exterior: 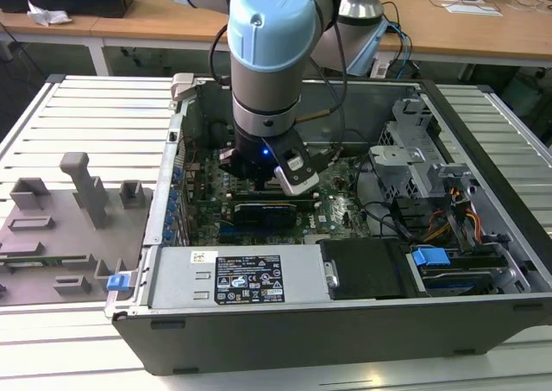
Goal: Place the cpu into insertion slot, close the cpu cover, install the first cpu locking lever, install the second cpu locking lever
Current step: 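Install the second cpu locking lever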
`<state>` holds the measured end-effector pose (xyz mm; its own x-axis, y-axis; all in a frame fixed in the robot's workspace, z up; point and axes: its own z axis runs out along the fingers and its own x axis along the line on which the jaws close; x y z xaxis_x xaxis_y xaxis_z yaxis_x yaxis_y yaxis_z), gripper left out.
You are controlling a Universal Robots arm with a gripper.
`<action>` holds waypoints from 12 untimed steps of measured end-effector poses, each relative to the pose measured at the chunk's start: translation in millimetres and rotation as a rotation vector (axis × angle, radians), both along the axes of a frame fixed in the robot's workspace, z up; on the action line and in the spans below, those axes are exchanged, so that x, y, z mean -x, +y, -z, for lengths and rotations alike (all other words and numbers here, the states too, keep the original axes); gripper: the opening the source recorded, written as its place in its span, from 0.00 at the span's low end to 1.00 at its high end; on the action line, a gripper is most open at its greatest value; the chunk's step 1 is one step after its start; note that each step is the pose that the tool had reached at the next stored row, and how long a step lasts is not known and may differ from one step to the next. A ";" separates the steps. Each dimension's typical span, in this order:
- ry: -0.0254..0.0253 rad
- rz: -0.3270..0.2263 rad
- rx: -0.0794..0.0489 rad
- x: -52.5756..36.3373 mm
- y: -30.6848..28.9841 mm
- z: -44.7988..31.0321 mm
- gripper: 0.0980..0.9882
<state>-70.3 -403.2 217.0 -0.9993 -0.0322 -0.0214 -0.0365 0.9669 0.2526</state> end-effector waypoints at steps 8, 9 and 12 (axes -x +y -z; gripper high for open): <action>0.0000 -0.001 -0.033 6.9 0.0 14.8 0.01; 0.0001 -0.001 -0.039 7.0 0.0 15.7 0.01; 0.0002 -0.001 -0.052 7.0 0.0 19.1 0.01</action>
